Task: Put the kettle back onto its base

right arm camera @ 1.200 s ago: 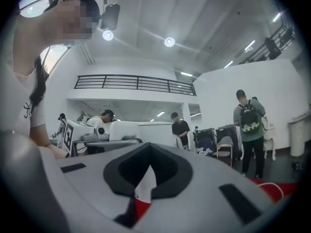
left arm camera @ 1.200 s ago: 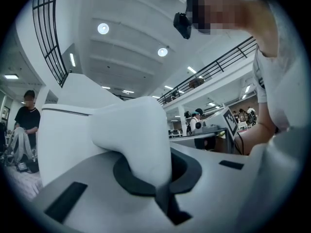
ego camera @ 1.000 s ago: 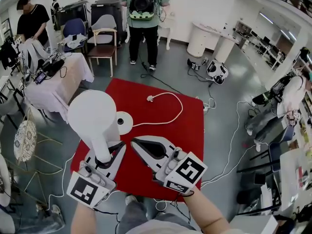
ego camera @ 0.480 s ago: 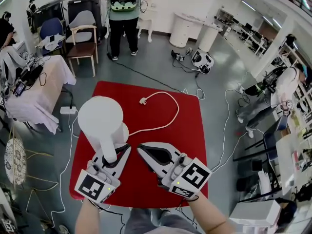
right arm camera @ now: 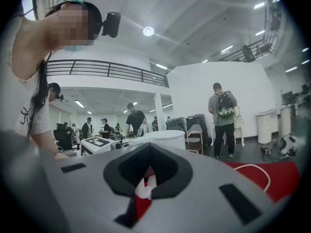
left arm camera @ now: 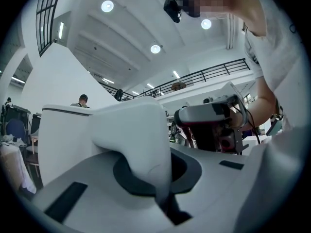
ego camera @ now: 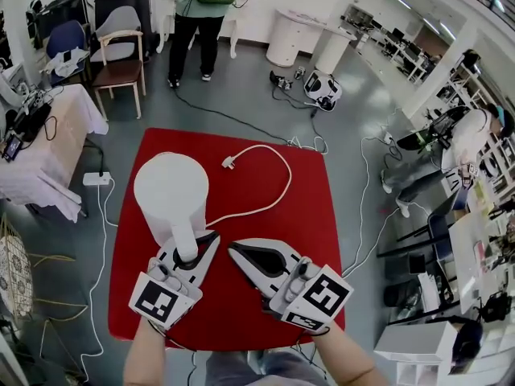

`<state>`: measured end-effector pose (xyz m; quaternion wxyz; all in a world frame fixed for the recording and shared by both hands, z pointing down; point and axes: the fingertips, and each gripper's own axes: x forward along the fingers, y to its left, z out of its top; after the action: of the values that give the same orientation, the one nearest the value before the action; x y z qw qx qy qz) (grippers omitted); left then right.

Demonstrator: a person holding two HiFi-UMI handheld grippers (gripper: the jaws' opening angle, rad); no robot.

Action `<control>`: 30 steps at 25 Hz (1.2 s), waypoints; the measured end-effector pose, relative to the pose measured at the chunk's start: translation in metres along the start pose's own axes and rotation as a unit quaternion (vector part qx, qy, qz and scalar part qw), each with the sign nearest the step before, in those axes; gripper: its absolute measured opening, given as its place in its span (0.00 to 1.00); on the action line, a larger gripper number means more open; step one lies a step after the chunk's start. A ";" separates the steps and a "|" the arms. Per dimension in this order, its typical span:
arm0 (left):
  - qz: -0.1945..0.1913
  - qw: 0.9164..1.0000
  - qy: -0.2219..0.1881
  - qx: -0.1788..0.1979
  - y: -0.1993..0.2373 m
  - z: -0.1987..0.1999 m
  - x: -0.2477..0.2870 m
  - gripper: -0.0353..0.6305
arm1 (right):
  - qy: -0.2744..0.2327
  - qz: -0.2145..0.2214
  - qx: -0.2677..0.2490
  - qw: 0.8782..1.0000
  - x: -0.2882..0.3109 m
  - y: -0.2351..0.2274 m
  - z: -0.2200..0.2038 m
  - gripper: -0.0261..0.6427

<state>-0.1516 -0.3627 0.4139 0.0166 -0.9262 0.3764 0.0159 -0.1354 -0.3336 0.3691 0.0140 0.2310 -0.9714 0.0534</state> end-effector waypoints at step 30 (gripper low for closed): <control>-0.011 0.999 0.035 0.016 0.008 -0.034 0.011 0.06 | -0.006 -0.025 0.015 1.000 0.000 -0.029 -0.007 0.05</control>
<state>-0.1485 -0.3774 0.4475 0.0180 -0.9299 0.3668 -0.0229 -0.1219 -0.3587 0.3789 0.0065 0.2554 -0.9646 0.0658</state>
